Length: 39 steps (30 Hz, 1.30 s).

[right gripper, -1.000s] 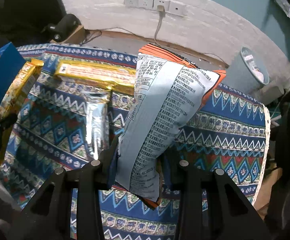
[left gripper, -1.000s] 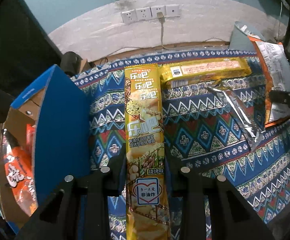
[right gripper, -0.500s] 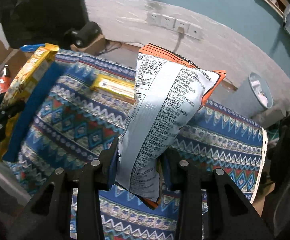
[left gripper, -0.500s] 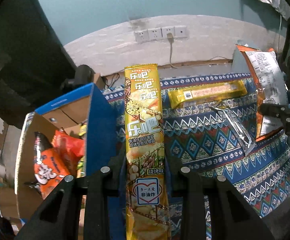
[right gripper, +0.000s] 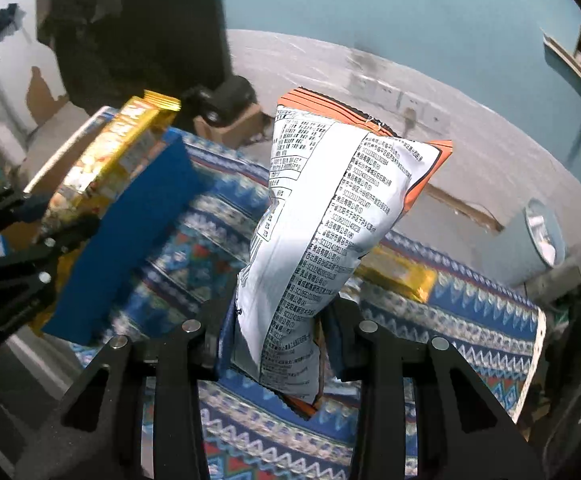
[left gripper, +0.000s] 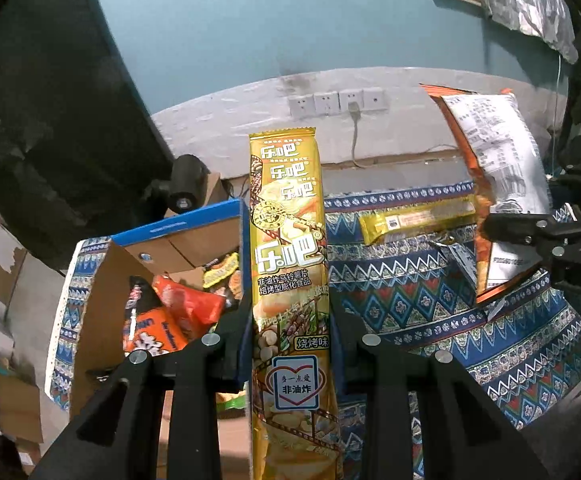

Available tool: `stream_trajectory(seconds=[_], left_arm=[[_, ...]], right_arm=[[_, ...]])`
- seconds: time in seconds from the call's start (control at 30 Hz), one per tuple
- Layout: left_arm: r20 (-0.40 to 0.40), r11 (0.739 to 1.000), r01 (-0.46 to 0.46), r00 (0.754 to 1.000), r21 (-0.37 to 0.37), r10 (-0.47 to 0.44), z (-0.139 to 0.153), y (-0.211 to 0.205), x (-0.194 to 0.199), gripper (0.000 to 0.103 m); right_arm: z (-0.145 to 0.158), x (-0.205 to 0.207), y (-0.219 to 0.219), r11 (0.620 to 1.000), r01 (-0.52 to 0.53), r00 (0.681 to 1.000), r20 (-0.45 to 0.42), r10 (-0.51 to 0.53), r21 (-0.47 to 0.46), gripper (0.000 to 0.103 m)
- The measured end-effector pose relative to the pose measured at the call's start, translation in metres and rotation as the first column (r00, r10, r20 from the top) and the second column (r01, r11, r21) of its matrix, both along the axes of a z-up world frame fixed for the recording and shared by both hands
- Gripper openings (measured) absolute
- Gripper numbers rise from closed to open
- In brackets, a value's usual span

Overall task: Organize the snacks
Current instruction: 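Carry both items over the box and open both grippers to drop them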

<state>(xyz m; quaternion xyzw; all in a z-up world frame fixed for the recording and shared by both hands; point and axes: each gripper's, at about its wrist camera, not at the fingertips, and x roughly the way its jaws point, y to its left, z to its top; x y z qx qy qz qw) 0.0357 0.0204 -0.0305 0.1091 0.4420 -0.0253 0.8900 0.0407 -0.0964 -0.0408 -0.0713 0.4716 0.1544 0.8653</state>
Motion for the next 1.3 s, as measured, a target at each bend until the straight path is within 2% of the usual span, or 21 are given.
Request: stream_trajectory(seconds=[0.33, 0.7, 0.97, 1.3], left_arm=[[0.044, 0.998, -0.063, 0.997, -0.01, 0.063, 0.014, 0.043, -0.008, 0.032], [0.056, 0.988, -0.153, 0.986, -0.027, 0.154, 0.017, 0.096, -0.014, 0.032], [0.049, 0.973, -0.224, 0.973, -0.051, 0.227, 0.014, 0.136, -0.018, 0.032], [0.026, 0.951, -0.3, 0.953, -0.078, 0.303, 0.001, 0.178, -0.018, 0.032]], right_arm=[[0.026, 0.007, 0.053, 0.996, -0.084, 0.995, 0.049, 0.083, 0.031, 0.036], [0.033, 0.021, 0.108, 0.984, -0.17, 0.984, 0.064, 0.167, 0.043, 0.036], [0.029, 0.029, 0.152, 0.973, -0.229, 0.972, 0.055, 0.227, 0.038, 0.036], [0.008, 0.042, 0.199, 0.959, -0.281, 0.96, 0.004, 0.281, 0.033, 0.036]])
